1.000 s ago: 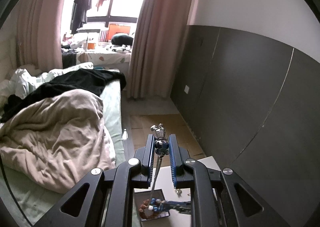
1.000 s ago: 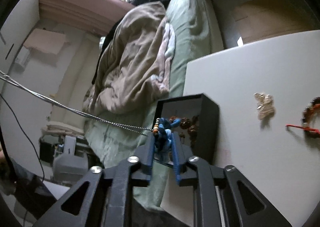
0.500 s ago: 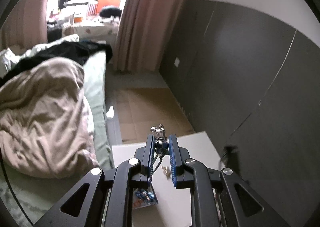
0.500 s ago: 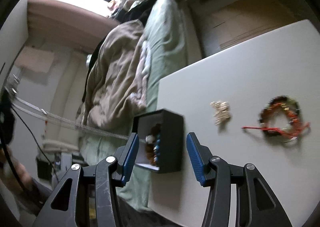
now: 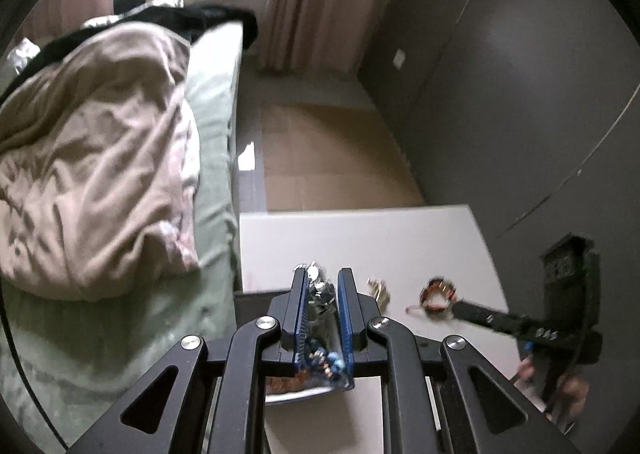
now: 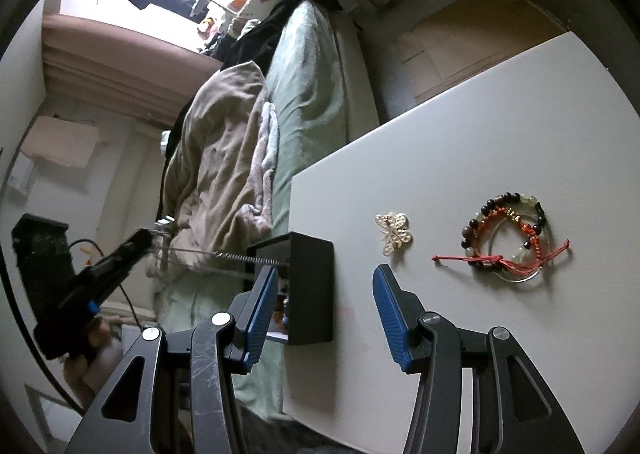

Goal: Organize jewelry
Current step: 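Lower the blue bracelet tangle into the black box and open the left tool, then move the left tool to the gold butterfly brooch and close on it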

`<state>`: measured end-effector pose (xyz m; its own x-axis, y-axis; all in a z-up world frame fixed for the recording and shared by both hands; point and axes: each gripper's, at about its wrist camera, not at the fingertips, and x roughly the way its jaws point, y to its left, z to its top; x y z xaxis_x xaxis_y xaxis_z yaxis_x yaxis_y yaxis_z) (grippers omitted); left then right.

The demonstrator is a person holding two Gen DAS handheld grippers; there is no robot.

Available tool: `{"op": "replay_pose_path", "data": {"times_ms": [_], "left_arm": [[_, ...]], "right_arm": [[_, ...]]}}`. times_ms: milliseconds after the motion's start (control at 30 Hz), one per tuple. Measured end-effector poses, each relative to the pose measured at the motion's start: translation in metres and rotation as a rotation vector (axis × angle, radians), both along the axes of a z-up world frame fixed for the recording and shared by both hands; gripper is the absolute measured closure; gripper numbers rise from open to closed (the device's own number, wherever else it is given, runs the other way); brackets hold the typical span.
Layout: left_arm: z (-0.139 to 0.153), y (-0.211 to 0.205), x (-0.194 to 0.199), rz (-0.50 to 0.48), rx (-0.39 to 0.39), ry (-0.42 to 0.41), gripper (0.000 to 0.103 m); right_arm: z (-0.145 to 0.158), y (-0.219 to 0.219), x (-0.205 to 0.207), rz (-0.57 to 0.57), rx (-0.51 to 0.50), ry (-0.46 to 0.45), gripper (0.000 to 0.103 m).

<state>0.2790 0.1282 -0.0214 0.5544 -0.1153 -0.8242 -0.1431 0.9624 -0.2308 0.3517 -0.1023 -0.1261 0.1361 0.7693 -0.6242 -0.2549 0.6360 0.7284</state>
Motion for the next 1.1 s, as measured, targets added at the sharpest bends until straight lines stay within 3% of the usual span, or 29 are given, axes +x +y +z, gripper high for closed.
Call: {"op": "replay_pose_path", "data": {"times_ms": [100,233,267,467,700,900,1100], "left_arm": [[-0.020,-0.002,0.000,-0.023,-0.009,0.074,0.083],[-0.045,-0.001,-0.002,-0.019,-0.031,0.136,0.051],[-0.052,0.000,-0.004,-0.006,-0.041,0.148,0.050],[-0.085,0.003,-0.002,0.020,-0.109,0.243,0.050],[-0.109,0.000,0.006,0.030,-0.161,0.261,0.050],[-0.129,0.003,0.019,0.048,-0.169,0.294,0.050],[-0.132,-0.007,0.031,0.038,-0.086,0.298,0.049]], "right_arm": [[0.000,0.000,0.000,-0.001,-0.004,-0.001,0.053],[-0.002,-0.001,0.002,-0.006,-0.007,0.007,0.053],[-0.003,0.000,0.002,-0.007,-0.008,0.008,0.053],[-0.006,-0.002,0.003,-0.010,-0.016,0.020,0.053],[-0.008,-0.009,0.005,-0.028,-0.020,0.028,0.053],[-0.008,-0.018,0.007,-0.041,-0.025,0.029,0.053],[-0.007,-0.026,0.008,-0.053,-0.035,0.029,0.053]]}}
